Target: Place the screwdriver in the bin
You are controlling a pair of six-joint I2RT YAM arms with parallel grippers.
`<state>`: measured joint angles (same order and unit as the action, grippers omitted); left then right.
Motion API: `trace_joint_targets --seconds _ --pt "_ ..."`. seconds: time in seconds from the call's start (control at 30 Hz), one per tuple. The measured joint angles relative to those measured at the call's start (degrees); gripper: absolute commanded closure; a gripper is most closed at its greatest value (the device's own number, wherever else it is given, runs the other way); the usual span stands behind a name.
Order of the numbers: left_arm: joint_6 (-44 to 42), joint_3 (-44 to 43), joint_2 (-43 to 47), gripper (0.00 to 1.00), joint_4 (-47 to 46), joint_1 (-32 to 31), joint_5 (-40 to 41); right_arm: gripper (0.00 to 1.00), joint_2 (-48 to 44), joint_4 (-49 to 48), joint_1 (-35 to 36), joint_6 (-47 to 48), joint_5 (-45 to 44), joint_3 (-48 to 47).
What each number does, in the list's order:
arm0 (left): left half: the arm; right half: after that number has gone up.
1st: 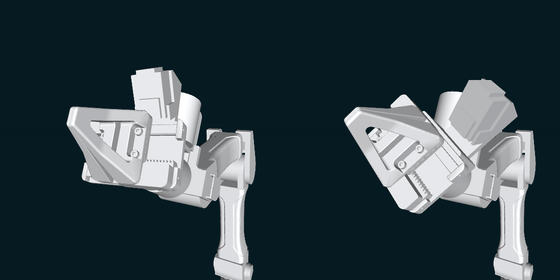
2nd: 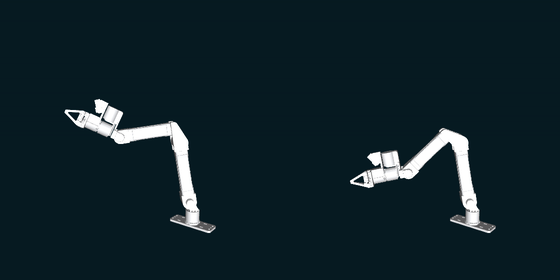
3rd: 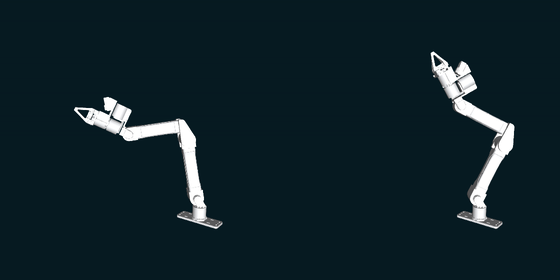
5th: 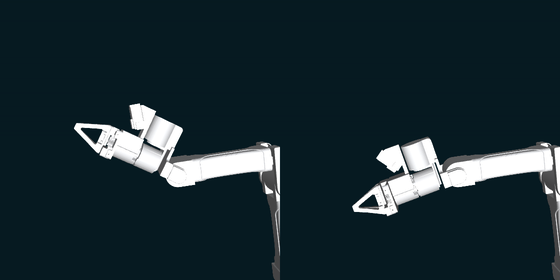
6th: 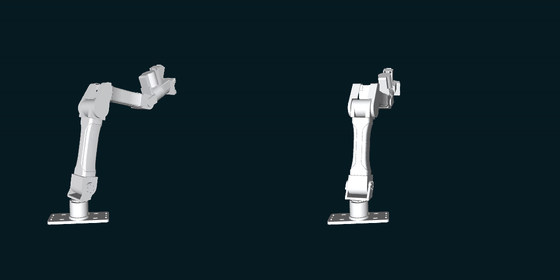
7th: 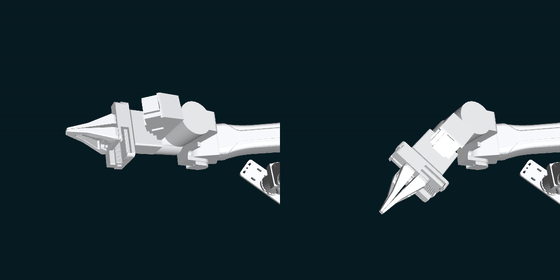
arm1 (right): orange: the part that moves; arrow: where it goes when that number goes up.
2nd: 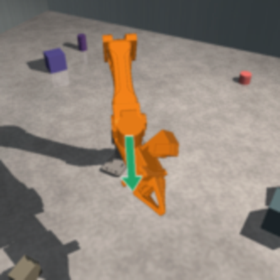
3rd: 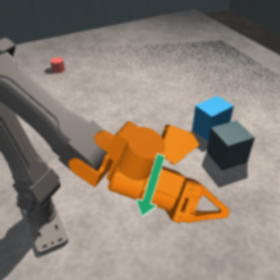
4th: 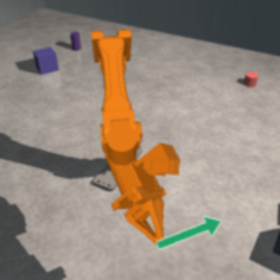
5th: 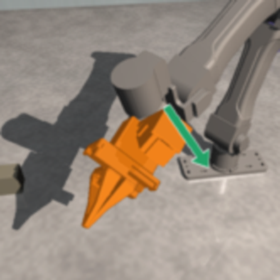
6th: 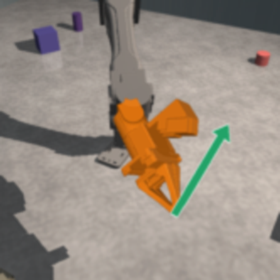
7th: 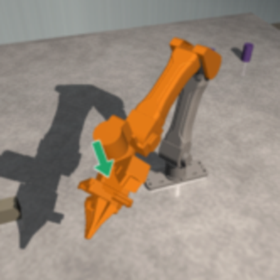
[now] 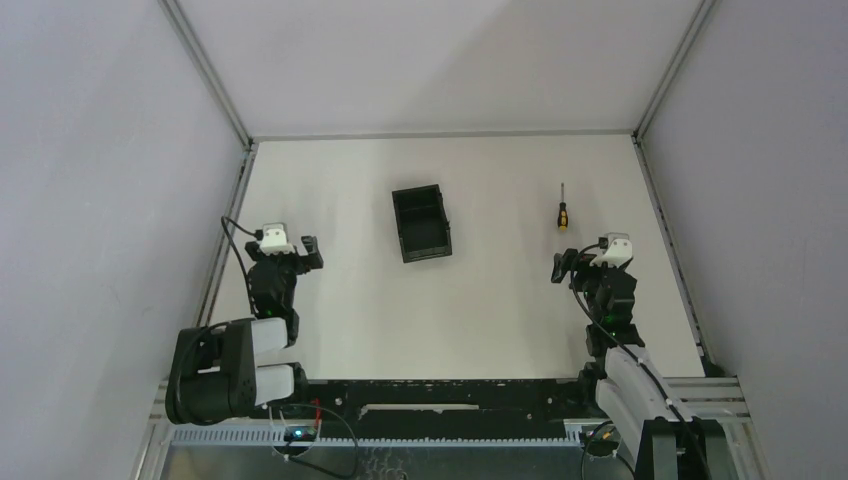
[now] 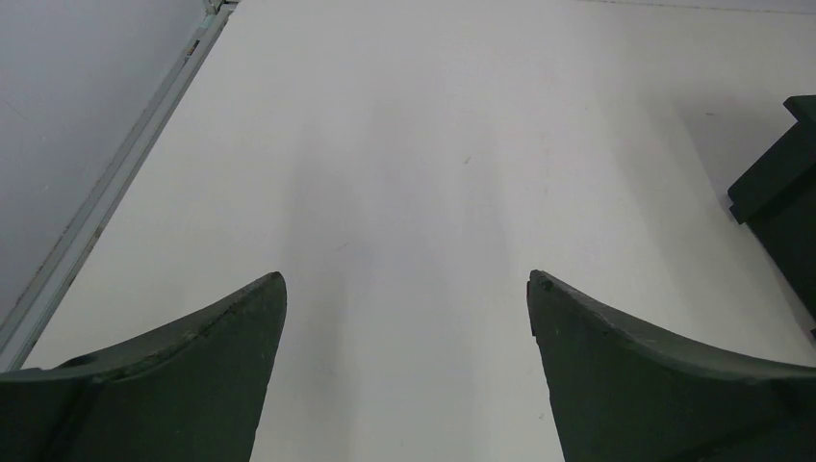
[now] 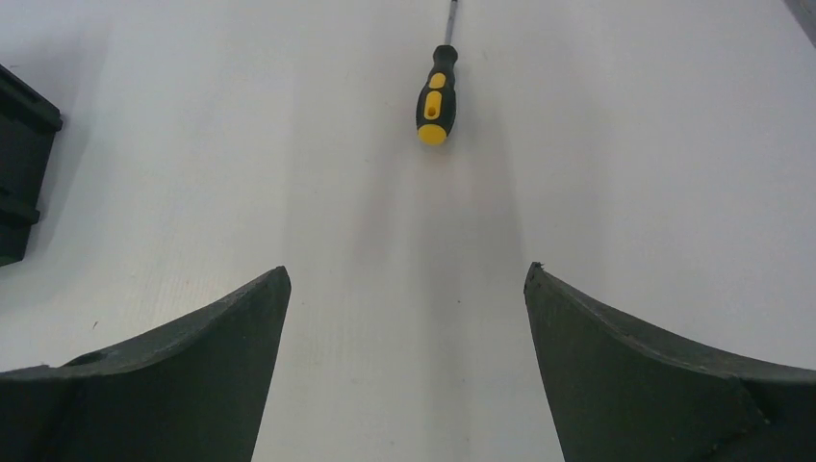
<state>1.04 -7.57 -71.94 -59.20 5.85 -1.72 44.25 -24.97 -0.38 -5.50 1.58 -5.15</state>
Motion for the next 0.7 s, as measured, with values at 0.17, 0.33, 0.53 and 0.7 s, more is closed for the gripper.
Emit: trace_joint_targets --seconds 0.17,0.33,0.53,0.7 --pt "0.0 0.0 0.0 0.00 0.0 0.0 0.0 0.00 0.5 -0.1 0.0 0.0 -0.4 -0.1" --pt "0.0 0.0 0.0 0.00 0.0 0.0 0.0 0.00 3.6 4.1 0.0 -0.6 -1.4 -4.7" --pt "0.0 0.0 0.0 0.00 0.0 0.0 0.0 0.00 22.1 26.0 -2.4 -4.0 -3.8 -36.4" --pt "0.0 0.0 0.0 0.00 0.0 0.0 0.0 0.00 40.1 40.6 -2.9 -4.5 -5.6 -60.2"
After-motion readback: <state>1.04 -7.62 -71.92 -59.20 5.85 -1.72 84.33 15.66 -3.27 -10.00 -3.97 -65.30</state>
